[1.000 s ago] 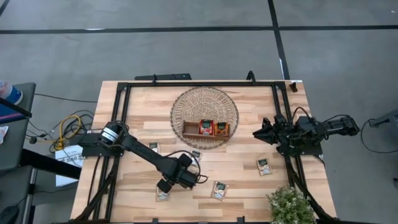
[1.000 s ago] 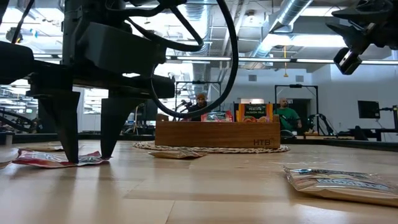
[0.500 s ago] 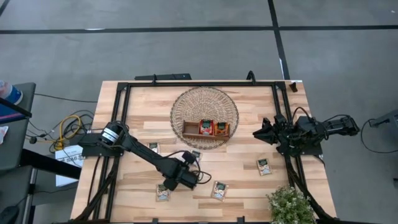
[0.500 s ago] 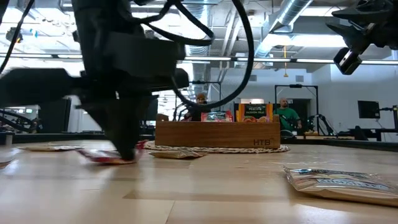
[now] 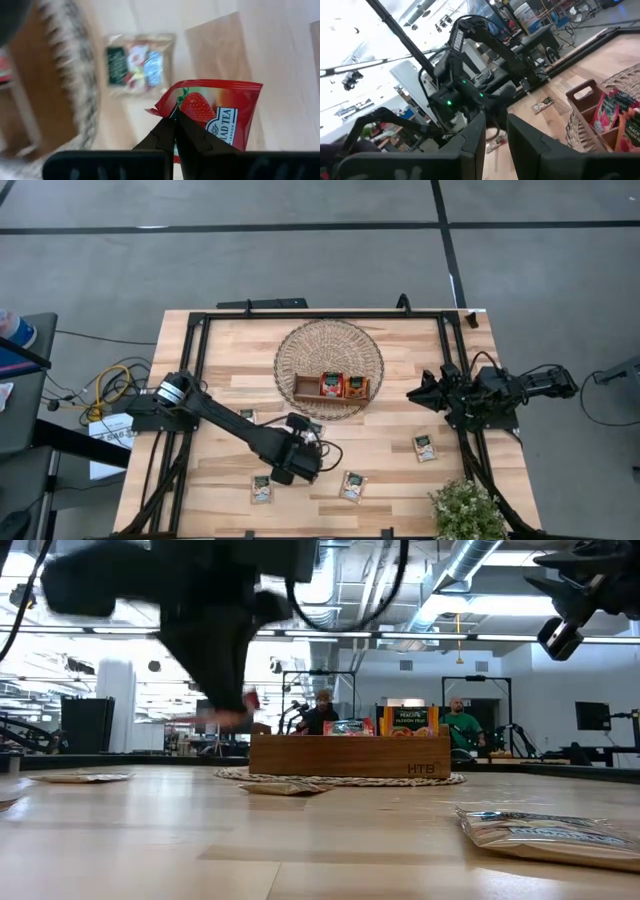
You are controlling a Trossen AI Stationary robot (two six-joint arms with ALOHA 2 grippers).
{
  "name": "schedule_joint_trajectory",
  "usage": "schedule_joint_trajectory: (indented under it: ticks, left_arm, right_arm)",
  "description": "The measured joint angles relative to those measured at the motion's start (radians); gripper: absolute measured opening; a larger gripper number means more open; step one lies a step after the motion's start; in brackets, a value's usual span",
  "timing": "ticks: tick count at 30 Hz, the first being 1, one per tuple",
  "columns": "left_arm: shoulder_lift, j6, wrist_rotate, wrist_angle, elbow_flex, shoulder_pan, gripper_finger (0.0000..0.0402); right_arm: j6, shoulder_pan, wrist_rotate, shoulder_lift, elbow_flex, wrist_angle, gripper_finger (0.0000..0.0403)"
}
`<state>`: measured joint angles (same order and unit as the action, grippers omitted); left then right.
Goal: Pick & Place Tea
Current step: Put the red tea bag into the middle section of the wooden organizer
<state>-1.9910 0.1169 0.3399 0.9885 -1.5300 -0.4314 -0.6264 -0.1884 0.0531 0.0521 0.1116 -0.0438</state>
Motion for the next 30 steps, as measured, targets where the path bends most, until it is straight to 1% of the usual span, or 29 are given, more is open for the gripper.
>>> schedule_joint_trajectory:
  ticks: [3, 7, 11, 13, 15, 17, 20, 25, 30]
  left_arm:
    - [0.015, 0.031, 0.058, 0.094, -0.087, 0.000, 0.0000]
    - [0.022, 0.021, 0.188, 0.170, -0.236, 0.006, 0.0000]
    - [0.022, -0.046, 0.294, 0.166, -0.369, 0.035, 0.0000]
    - [0.022, -0.102, 0.336, 0.158, -0.425, 0.056, 0.0000]
    - [0.022, -0.168, 0.368, 0.116, -0.461, 0.083, 0.0000]
    - [0.022, -0.215, 0.380, 0.087, -0.490, 0.115, 0.0000]
    - [0.018, -0.257, 0.382, 0.041, -0.517, 0.169, 0.0000]
    - [-0.001, -0.334, 0.381, -0.040, -0.521, 0.239, 0.0000]
    - [-0.021, -0.360, 0.382, -0.033, -0.521, 0.267, 0.0000]
  right_arm:
    - [-0.029, -0.003, -0.001, 0.001, 0.000, -0.001, 0.0069]
    - [-0.070, -0.004, -0.001, 0.039, 0.001, -0.002, 0.0069]
    - [-0.111, -0.003, -0.002, 0.113, 0.001, -0.017, 0.0069]
    - [-0.110, -0.003, -0.002, 0.160, 0.001, -0.072, 0.0069]
    - [-0.101, 0.000, -0.001, 0.223, 0.001, -0.148, 0.0069]
    - [-0.073, 0.008, -0.001, 0.286, 0.002, -0.232, 0.0073]
    - [-0.036, 0.027, -0.003, 0.371, 0.033, -0.300, 0.0090]
    - [0.042, 0.075, -0.025, 0.514, 0.125, -0.302, 0.0140]
    - [0.120, 0.181, -0.021, 0.656, 0.228, -0.294, 0.0177]
